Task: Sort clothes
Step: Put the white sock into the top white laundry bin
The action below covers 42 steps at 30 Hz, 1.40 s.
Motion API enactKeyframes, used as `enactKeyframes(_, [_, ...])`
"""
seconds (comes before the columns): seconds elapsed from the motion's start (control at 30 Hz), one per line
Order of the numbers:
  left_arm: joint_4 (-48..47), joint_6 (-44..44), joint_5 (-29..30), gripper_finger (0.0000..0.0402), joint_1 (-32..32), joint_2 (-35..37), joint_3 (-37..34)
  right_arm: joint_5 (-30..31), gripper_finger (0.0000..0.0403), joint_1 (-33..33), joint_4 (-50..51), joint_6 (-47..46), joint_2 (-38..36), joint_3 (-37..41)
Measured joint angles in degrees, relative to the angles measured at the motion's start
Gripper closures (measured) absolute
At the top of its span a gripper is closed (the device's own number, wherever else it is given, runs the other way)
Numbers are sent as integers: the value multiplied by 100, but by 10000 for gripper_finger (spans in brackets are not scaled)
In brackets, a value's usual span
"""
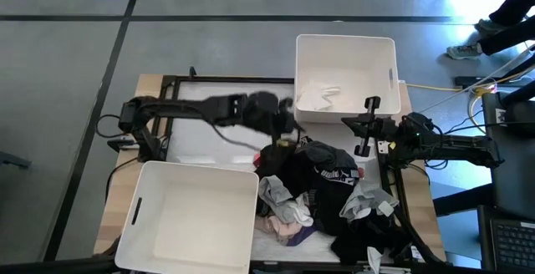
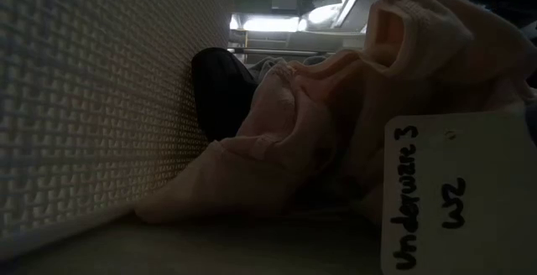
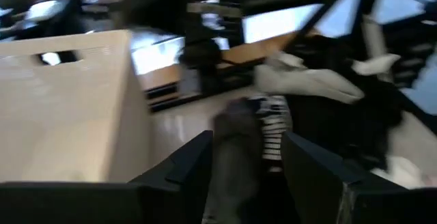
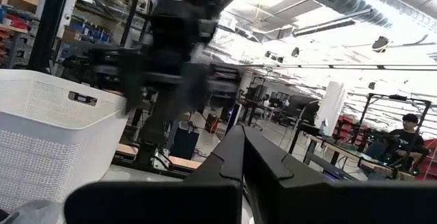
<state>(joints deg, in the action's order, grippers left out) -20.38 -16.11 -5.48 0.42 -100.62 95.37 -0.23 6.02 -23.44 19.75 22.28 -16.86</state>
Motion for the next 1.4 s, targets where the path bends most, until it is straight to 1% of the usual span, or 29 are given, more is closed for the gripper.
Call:
enactKeyframes(0.17, [38,11,-18,240,-477,-19,-253,-2,393,2,0,2,-2,-1])
enactKeyframes(0.3, [117,120,-15,240,-673,-252,-290,-4,393,1,0,-4,-1,-1])
enactKeyframes(0.53, [894,119,-13,240,-871,-862,-290,-31,393,2,-2,-178,0,2])
enactKeyframes(0.6, [1074,205,-12,240,-887,-1033,-218,-31,393,1,0,-292,0,0])
enactKeyframes(0.9, [1226,379,1,240,-1156,-1997,244,-85,393,0,135,-937,-1,-1])
enactKeyframes(1.13, [1184,449,-45,240,-1265,-2419,293,-85,393,0,421,-1095,0,0])
enactKeyframes(1.4, [470,468,-542,240,-1316,-2492,298,-85,393,0,439,-1095,0,-1])
